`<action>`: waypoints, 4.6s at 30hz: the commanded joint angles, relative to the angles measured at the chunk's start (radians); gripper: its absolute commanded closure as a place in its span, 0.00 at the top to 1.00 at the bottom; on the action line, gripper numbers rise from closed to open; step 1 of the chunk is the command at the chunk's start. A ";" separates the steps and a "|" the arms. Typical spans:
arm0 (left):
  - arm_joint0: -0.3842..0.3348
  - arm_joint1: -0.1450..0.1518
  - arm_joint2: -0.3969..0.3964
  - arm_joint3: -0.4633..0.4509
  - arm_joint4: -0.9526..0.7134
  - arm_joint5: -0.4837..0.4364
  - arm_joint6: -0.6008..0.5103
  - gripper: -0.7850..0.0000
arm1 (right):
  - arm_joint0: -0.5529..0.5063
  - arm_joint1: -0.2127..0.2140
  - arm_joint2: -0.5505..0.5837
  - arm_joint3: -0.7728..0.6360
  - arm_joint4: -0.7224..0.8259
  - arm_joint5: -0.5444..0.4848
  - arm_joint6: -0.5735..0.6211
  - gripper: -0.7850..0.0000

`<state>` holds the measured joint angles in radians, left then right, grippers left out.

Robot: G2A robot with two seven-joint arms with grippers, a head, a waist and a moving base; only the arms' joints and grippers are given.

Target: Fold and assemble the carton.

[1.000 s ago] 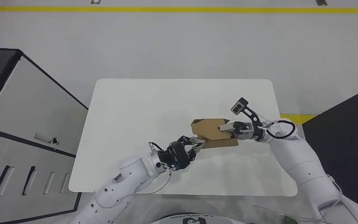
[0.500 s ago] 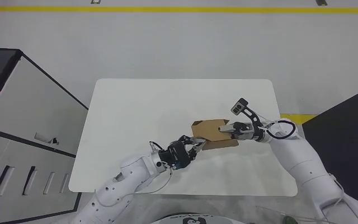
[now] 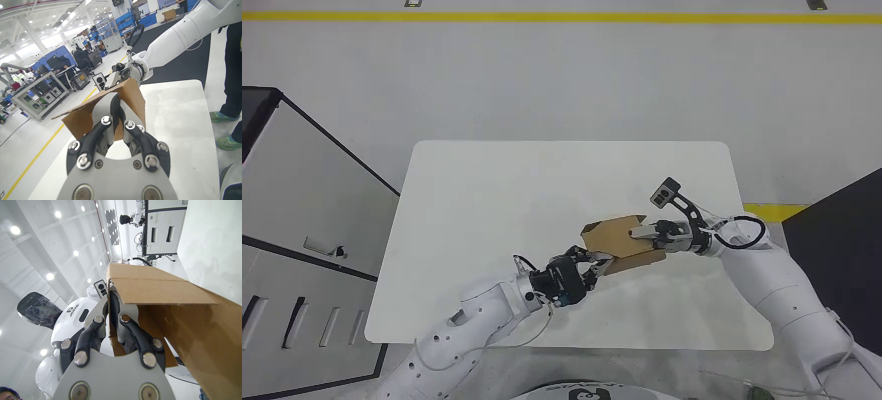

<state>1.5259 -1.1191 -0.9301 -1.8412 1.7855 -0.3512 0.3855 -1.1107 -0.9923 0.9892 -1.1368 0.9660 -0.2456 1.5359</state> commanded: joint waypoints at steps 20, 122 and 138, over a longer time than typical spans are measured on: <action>0.022 0.006 -0.005 -0.015 0.009 0.011 0.001 0.00 | -0.007 0.009 -0.011 -0.002 0.033 -0.003 0.000 0.00; 0.032 0.002 0.007 -0.077 0.416 0.264 -0.022 0.00 | 0.050 -0.005 -0.156 0.079 0.231 0.381 0.000 0.00; 0.029 0.001 0.006 -0.074 0.405 0.251 -0.008 0.00 | 0.058 -0.001 -0.167 0.081 0.224 0.361 0.000 0.00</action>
<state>1.5554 -1.1179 -0.9275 -1.9155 2.1850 -0.0983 0.3777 -1.0527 -0.9937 0.8239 -1.0544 1.1911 0.1154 1.5359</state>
